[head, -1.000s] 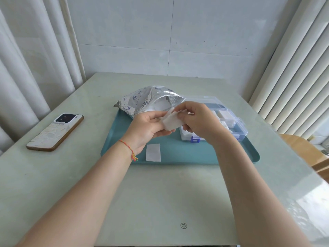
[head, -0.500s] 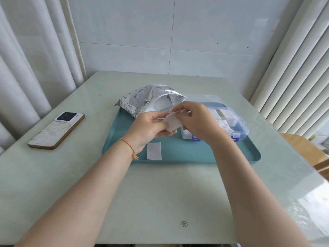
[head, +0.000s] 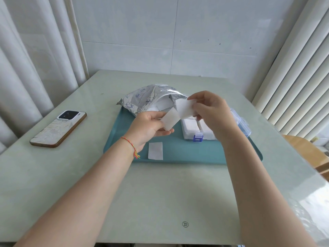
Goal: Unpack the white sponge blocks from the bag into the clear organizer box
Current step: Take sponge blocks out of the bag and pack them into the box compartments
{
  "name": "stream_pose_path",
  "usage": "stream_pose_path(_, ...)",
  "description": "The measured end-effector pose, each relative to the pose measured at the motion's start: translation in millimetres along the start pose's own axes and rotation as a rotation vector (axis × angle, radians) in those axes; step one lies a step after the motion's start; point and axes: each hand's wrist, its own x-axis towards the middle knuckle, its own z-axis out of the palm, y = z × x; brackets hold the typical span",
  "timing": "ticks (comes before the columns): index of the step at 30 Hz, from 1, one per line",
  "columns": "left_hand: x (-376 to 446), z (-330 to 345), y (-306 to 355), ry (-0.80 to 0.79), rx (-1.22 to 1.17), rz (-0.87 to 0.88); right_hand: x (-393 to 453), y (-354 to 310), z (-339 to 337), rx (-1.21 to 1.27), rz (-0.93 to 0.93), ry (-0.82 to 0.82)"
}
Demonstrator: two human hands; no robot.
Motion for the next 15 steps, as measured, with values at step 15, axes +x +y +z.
stream_pose_path(15, -3.7, 3.4, 8.8, -0.076, -0.128, -0.078, 0.6, 13.6, 20.8, -0.349, -0.134, -0.105)
